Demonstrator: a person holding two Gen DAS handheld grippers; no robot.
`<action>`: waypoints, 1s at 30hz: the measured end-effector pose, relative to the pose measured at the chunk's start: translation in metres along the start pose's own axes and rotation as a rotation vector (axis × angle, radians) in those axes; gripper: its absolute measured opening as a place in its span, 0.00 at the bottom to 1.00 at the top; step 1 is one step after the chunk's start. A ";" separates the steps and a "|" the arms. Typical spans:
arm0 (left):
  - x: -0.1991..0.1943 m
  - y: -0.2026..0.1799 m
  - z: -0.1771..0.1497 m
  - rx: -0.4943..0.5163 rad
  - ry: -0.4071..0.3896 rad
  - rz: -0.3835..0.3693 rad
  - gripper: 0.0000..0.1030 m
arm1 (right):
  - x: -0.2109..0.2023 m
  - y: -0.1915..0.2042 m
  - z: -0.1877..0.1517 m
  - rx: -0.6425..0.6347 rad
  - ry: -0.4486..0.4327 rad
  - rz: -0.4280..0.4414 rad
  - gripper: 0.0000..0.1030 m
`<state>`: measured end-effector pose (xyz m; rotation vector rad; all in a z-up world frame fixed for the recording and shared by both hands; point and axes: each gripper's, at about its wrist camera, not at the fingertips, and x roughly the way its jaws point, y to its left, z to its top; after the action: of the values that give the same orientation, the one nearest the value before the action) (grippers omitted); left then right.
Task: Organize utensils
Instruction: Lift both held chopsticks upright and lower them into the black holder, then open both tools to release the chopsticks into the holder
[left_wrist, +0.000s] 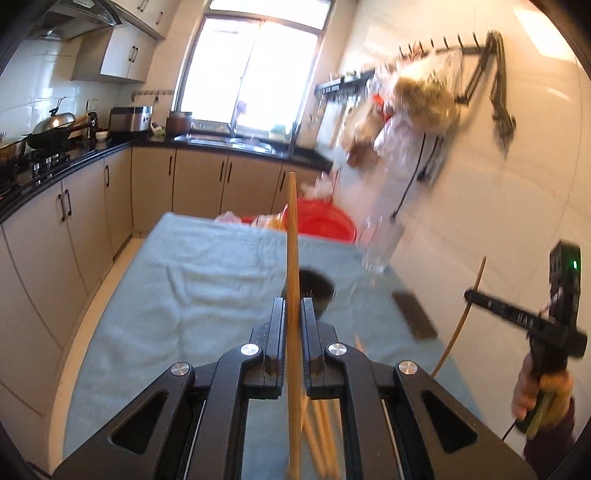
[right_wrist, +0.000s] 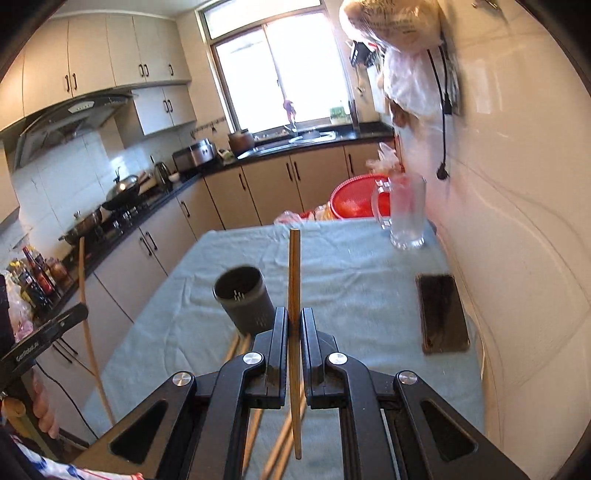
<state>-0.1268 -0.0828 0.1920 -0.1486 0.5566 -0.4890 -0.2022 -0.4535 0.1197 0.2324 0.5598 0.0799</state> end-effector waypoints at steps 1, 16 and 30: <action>0.006 -0.001 0.008 -0.010 -0.012 -0.005 0.07 | 0.001 0.002 0.005 0.001 -0.009 0.004 0.05; 0.140 -0.025 0.106 -0.051 -0.212 0.046 0.07 | 0.066 0.048 0.111 0.033 -0.219 0.116 0.05; 0.211 -0.008 0.077 -0.001 -0.065 0.122 0.07 | 0.171 0.024 0.080 0.127 -0.031 0.119 0.06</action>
<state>0.0671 -0.1916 0.1598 -0.1300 0.4990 -0.3637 -0.0152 -0.4218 0.1031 0.3899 0.5201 0.1564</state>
